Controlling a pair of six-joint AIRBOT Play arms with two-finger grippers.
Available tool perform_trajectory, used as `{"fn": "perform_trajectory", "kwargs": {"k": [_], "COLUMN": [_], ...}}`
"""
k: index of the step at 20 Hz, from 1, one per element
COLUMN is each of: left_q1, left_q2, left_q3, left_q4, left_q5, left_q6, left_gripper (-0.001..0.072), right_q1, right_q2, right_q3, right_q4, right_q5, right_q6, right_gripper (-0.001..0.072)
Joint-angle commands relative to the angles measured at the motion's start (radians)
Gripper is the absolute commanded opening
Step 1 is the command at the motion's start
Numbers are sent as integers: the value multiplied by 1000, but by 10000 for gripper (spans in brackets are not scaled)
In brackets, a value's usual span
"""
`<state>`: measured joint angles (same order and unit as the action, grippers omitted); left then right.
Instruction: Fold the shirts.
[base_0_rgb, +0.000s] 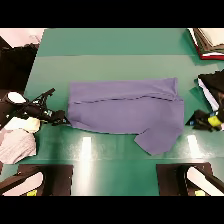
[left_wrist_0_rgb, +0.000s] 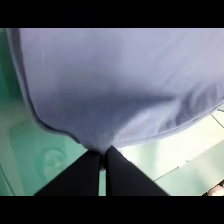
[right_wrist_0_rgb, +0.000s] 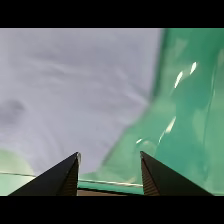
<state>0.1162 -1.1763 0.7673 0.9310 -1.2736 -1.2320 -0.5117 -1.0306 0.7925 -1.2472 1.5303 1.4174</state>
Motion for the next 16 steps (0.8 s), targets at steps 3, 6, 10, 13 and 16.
{"fn": "perform_trajectory", "kwargs": {"k": [3, 6, 10, 13, 16], "left_q1": [0, 0, 0, 0, 0], "left_q2": [11, 11, 11, 11, 11], "left_q3": [24, 24, 24, 24, 24], "left_q4": [5, 5, 4, 5, 5], "left_q5": [-11, -11, -11, -14, -29], "left_q6": [2, 2, 2, 2, 9], "left_gripper": [25, 25, 25, 25, 25], "right_q1": [-78, -52, 69, 147, 224], "right_q2": [55, 55, 51, -18, -86], "right_q3": [-216, -221, -221, -221, -221], "right_q4": [5, 21, 16, 23, 22], "right_q5": [-134, -115, -111, -115, -122], "right_q6": [-31, -38, -23, -3, 18], "right_gripper": [449, 444, 430, 430, 429]}}
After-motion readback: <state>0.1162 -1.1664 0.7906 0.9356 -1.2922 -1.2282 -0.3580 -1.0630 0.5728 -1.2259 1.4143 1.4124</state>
